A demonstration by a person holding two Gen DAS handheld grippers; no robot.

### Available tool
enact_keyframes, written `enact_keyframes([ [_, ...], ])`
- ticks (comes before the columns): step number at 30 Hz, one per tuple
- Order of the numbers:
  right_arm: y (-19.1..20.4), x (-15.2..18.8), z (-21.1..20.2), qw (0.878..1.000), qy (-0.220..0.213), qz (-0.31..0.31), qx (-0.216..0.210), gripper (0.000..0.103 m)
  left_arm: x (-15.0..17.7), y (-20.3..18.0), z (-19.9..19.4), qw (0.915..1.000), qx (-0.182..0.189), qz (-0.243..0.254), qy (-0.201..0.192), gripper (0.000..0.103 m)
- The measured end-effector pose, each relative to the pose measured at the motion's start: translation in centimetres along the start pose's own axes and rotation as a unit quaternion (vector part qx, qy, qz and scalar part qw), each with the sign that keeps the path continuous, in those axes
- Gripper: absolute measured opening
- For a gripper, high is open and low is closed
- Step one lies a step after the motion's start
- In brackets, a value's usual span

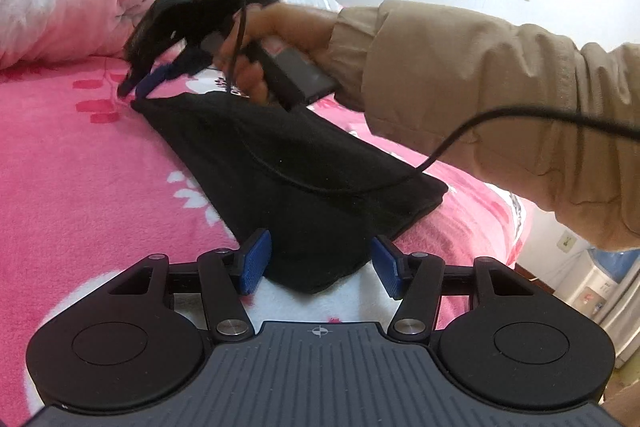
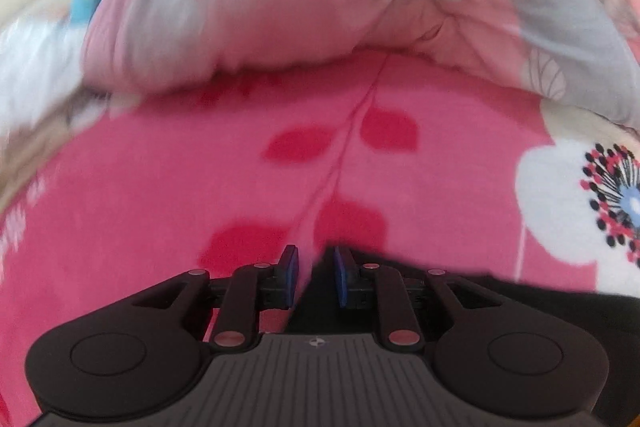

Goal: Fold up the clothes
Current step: 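Bring the right tool back down toward the T-shirt edge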

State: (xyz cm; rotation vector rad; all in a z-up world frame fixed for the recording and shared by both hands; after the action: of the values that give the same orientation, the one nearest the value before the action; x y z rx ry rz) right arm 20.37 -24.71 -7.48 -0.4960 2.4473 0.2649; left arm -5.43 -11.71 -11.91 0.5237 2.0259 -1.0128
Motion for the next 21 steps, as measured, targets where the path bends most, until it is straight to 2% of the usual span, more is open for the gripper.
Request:
enact_keyframes([
  [10, -2.9, 8.1, -15.4, 0.991, -0.08, 0.102, 0.036, 0.021, -0.8, 0.3, -1.0, 0.9996, -0.004, -0.022, -0.017, 0.059],
  [14, -4.2, 13.9, -18.0, 0.979, -0.104, 0.172, 0.042, 0.021, -2.3, -0.6, -2.4, 0.9984, -0.036, 0.013, -0.041, 0.06],
  [16, -5.6, 16.8, -17.8, 0.965, -0.119, 0.234, 0.026, 0.021, -3.6, -1.2, -2.3, 0.9969, -0.05, 0.03, -0.053, 0.06],
  [17, -6.2, 18.1, -17.6, 0.954, -0.132, 0.27, 0.01, 0.022, -4.3, -1.5, -1.9, 0.9962, -0.058, 0.038, -0.053, 0.059],
  [19, -7.1, 20.3, -17.0, 0.925, -0.171, 0.337, -0.035, 0.022, -5.5, -1.9, -0.2, 0.9947, -0.078, 0.052, -0.041, 0.058],
  [21, -7.4, 21.6, -16.4, 0.904, -0.2, 0.374, -0.056, 0.022, -6.3, -2.3, 2.0, 0.9934, -0.091, 0.064, -0.03, 0.052],
])
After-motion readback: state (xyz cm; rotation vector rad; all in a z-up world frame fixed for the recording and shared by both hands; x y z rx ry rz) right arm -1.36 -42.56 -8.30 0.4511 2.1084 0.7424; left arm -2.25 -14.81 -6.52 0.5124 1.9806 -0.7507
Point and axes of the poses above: each gripper's, at about its wrist camera, not at the fingertips, and z roughly the way its jaws point, y to its left, x to its underside, the point moved 2 cm from there along z, roughly the way its jaws point, and after that the axes turned 9 degrees about -z, right-handed, at the moved point
